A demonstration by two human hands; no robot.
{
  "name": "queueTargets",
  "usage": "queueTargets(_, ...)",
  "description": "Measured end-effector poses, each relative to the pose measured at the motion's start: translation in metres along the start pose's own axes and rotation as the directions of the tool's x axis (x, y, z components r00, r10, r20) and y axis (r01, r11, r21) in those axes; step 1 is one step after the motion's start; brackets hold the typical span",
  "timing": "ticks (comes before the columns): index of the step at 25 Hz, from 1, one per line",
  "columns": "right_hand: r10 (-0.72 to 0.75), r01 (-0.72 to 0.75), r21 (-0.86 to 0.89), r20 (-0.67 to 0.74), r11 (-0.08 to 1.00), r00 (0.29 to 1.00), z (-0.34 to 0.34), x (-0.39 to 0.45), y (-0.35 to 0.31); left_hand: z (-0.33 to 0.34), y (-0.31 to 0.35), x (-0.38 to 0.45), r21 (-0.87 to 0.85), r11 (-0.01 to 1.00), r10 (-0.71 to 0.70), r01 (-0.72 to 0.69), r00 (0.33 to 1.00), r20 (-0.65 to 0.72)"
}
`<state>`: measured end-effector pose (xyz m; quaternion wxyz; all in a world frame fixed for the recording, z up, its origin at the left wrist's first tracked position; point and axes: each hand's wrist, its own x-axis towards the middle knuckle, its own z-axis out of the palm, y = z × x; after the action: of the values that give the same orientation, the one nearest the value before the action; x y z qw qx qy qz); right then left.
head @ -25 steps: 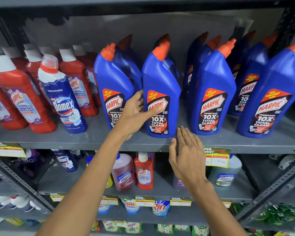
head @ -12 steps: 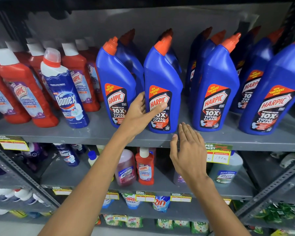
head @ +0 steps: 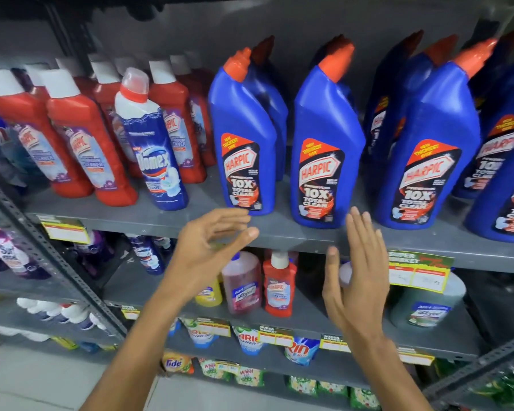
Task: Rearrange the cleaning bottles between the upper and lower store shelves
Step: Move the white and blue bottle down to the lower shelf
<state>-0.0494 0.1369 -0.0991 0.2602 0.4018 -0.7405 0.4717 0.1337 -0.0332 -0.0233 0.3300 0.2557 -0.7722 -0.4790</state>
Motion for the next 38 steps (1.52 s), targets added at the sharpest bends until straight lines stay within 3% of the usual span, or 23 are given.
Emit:
queueTargets(4,-0.188,0.167,0.158,0.131,0.973,0.973,0.036,-0.01,-0.069,-0.078,-0.018,0.001,0.055,0.997,-0.033,0.047,0.971,-0.236)
queueTargets(8,-0.127,0.097,0.105,0.33,0.99,0.935,0.092,0.002,-0.136,-0.135,-0.038,0.037,0.067,0.998,0.016,0.01,0.923,-0.385)
queueTargets(11,-0.031,0.031,0.004,0.356,0.999,0.934,0.136,0.007,-0.166,-0.154,-0.054,0.066,0.02,0.999,0.032,-0.027,0.944,-0.328)
queueTargets(15,0.029,0.022,-0.151,0.33,0.988,0.944,0.174,0.009,-0.181,-0.161,-0.073,0.098,-0.017,0.988,0.152,-0.156,0.98,-0.128)
queueTargets(19,0.064,0.024,-0.314,0.267,0.949,0.961,0.189,0.008,-0.188,-0.167,-0.076,0.122,-0.125,0.987,0.105,-0.102,0.994,0.019)
queueTargets(26,0.027,0.063,-0.362,0.24,0.93,0.97,0.192,0.008,-0.185,-0.168,-0.065,0.123,-0.201,0.977,0.063,-0.065,0.998,-0.018)
queueTargets(32,0.023,0.066,-0.329,0.26,0.942,0.965,0.191,0.008,-0.188,-0.216,-0.054,0.043,-0.28,0.952,0.108,-0.122,0.992,-0.063)
queueTargets(38,-0.005,0.094,-0.305,0.278,0.948,0.961,0.203,0.007,-0.196,-0.255,-0.139,-0.041,-0.13,0.987,-0.094,0.099,0.995,0.041)
